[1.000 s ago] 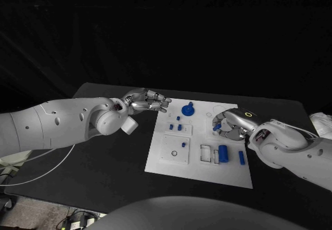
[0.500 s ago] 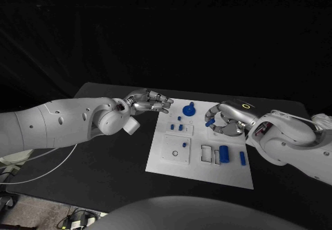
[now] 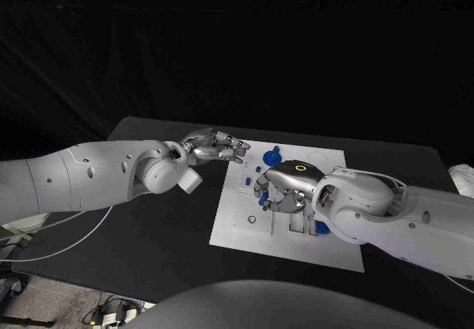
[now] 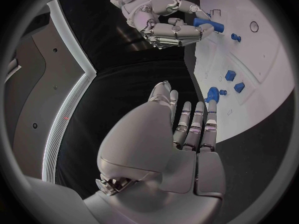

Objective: Assemble the parts on the task board

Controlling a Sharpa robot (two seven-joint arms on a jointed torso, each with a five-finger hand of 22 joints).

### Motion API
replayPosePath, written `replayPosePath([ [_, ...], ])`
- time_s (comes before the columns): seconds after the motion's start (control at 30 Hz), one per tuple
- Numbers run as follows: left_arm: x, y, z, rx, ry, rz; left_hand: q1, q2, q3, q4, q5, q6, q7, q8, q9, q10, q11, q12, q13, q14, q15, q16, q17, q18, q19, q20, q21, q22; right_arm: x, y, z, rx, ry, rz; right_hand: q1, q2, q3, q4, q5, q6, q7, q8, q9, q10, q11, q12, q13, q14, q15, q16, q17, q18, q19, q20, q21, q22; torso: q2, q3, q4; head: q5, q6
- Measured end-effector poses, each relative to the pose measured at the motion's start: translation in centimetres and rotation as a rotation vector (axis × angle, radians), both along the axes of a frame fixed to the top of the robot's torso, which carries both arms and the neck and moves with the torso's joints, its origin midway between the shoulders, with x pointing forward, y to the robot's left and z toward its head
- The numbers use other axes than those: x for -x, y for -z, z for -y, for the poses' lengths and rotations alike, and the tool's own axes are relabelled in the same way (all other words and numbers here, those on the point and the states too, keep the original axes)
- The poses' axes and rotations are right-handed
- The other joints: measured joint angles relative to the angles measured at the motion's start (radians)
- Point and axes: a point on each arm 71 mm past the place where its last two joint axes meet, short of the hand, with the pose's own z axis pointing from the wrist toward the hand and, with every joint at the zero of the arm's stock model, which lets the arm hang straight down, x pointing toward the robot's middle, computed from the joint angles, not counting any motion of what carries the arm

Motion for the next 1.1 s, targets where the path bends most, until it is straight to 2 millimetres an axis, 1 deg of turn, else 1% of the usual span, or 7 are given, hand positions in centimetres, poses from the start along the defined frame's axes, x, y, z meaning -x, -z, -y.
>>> replayPosePath([
  [0.03,0.0,0.0,0.0,0.000,0.000,0.000,0.000,0.000,0.000,0.000,0.000,0.002,0.002,0.000,0.000,0.000,0.000,0.000,0.000,0.000,0.000,0.000,0.000,0.000,0.000,0.000,0.000,0.000,0.1,0.2,-0.3,0.007,-0.006,-0.004,0.000,0.000,0.001,0.000,0.000,-0.001,0.001,-0.002,-0.001,0.000,0.000,-0.001,0.000,-0.003,-0.003,-0.004,-0.003,0.000,-0.003,-0.003,-0.001,0.000,0.000,0.0000,0.0000,0.001,0.000],
  [0.1,0.0,0.0,-0.1,-0.001,-0.001,0.000,0.000,0.000,0.000,0.000,0.000,0.003,0.003,0.000,0.000,0.000,0.000,0.004,0.000,0.000,0.000,0.000,0.000,0.000,0.000,0.000,0.000,0.000,0.3,0.8,-1.0,0.024,-0.018,-0.013,0.000,0.000,0.004,0.002,-0.004,-0.003,0.003,-0.006,-0.003,0.000,0.000,-0.003,0.000,-0.003,-0.003,-0.004,-0.006,0.000,-0.006,0.001,-0.005,0.000,0.000,-0.0001,-0.0001,0.003,0.000],
  [0.2,0.0,0.0,-0.1,-0.001,-0.002,0.000,0.000,0.000,0.000,0.000,0.000,0.003,0.003,0.000,0.000,0.000,0.000,0.004,0.000,0.000,0.000,0.000,0.000,0.000,0.000,0.000,0.000,-0.001,0.6,1.7,-1.8,0.048,-0.034,-0.025,0.000,0.000,0.008,0.001,-0.007,-0.003,0.003,-0.011,-0.005,0.000,0.000,-0.006,0.000,-0.008,0.003,-0.008,-0.013,0.000,-0.010,-0.003,-0.011,0.000,0.000,-0.0002,-0.0006,0.007,0.000],
  [0.47,0.0,0.0,-0.1,-0.002,-0.003,0.000,0.000,0.000,0.000,0.000,0.000,0.004,0.003,0.000,0.000,0.004,0.004,0.004,0.000,0.000,0.000,0.000,0.000,0.000,0.000,0.000,0.000,-0.001,1.2,3.6,-2.9,0.098,-0.058,-0.036,0.000,0.000,0.011,-0.002,-0.010,-0.003,0.003,-0.011,-0.006,0.000,0.000,-0.009,0.000,-0.012,-0.001,-0.008,-0.017,0.000,-0.013,0.001,-0.015,0.000,0.000,-0.0001,-0.0018,0.014,0.000],
  [0.5,0.0,0.0,-0.1,-0.002,-0.003,0.000,0.000,0.000,0.000,0.000,0.000,0.003,0.003,0.000,0.000,0.004,0.004,0.004,0.000,0.000,0.000,0.000,0.000,0.000,0.000,0.000,0.000,-0.001,1.2,3.8,-3.0,0.102,-0.060,-0.034,0.000,0.000,0.012,-0.003,-0.010,-0.006,0.006,-0.015,-0.007,0.000,0.000,-0.012,0.000,-0.012,-0.001,-0.008,-0.017,0.000,-0.013,0.001,-0.015,0.000,0.000,-0.0001,-0.0019,0.014,0.000],
  [0.73,0.0,0.0,-0.2,-0.003,-0.004,-0.002,0.004,0.004,0.000,0.000,0.000,0.003,0.003,0.000,0.000,0.004,0.004,0.004,0.000,0.000,0.000,0.000,0.000,0.000,0.000,0.000,0.000,-0.001,1.5,4.4,-3.2,0.116,-0.072,-0.013,0.000,-0.001,0.012,-0.003,-0.011,-0.006,0.006,-0.016,-0.008,0.000,0.000,-0.014,0.000,-0.012,-0.001,-0.008,-0.016,0.000,-0.013,0.001,-0.015,0.000,-0.001,-0.0001,-0.0026,0.012,0.000],
  [1.1,0.0,0.0,-0.1,-0.004,-0.003,-0.004,0.004,0.004,0.000,0.000,0.005,0.003,0.003,0.000,0.000,0.004,0.004,0.004,0.000,0.000,0.000,0.000,0.000,0.000,0.000,0.000,0.000,-0.002,2.0,4.7,-3.6,0.095,-0.088,0.016,0.000,-0.001,0.015,-0.006,-0.012,-0.006,0.006,-0.020,-0.010,0.000,0.000,-0.019,0.000,-0.012,-0.001,-0.008,-0.011,0.000,-0.013,0.001,-0.015,0.000,-0.001,-0.0002,-0.0019,0.018,0.000],
])
